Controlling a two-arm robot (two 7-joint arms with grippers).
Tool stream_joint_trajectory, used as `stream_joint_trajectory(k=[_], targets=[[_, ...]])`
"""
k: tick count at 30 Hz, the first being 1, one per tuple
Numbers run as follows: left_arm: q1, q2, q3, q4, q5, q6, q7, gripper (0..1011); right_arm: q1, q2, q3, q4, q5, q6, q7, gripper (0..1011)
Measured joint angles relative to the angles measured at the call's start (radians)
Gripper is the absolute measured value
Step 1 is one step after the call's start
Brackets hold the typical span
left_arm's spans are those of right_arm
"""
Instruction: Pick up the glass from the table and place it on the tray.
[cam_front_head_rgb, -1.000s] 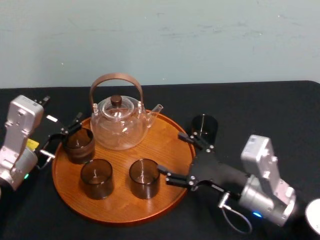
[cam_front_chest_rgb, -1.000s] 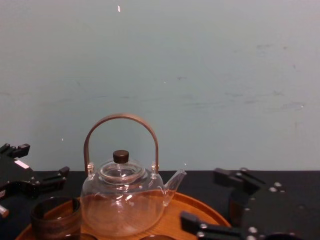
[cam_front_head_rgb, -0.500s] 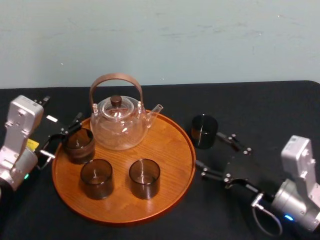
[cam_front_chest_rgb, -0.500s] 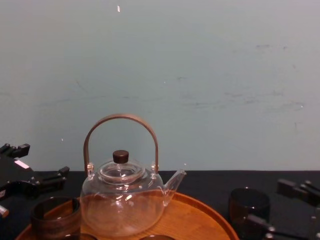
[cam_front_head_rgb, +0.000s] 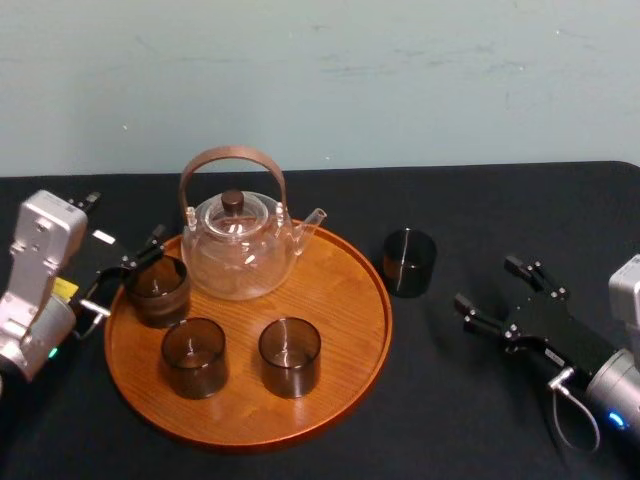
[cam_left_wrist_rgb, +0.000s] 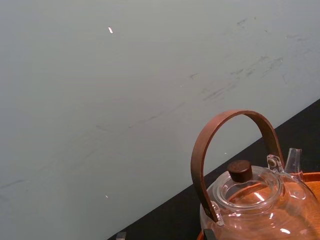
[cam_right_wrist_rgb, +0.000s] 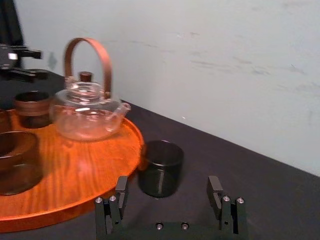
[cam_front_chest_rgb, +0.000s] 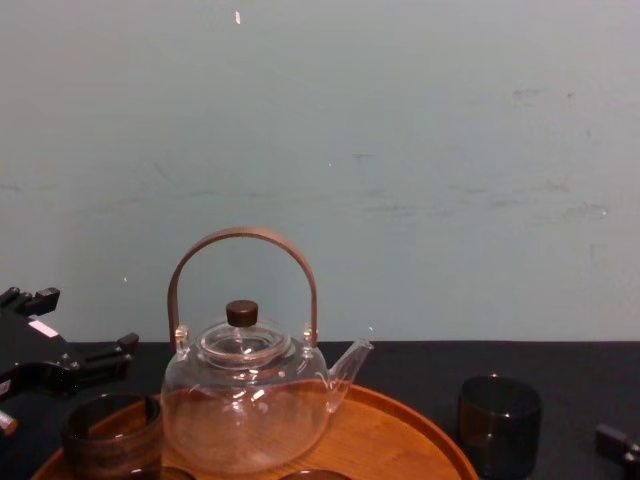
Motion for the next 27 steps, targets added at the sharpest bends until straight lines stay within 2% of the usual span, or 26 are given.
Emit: stream_joint_trajectory(k=[9, 17, 27], targets=[[0.000, 0.000, 0.000, 0.000, 0.000, 0.000, 0.000, 1001, 0.056, -0.028, 0.005, 0.070, 0.029, 0.041, 0.032, 1002], [0.000, 0.000, 0.000, 0.000, 0.000, 0.000, 0.000, 1001, 0.142, -0.055, -0.032, 0.151, 0.030, 0.084, 0.056, 1002], [0.000, 0.000, 0.000, 0.000, 0.000, 0.000, 0.000, 1001, 0.226, -0.081, -0.087, 0.236, -0.025, 0.095, 0.050, 1002]])
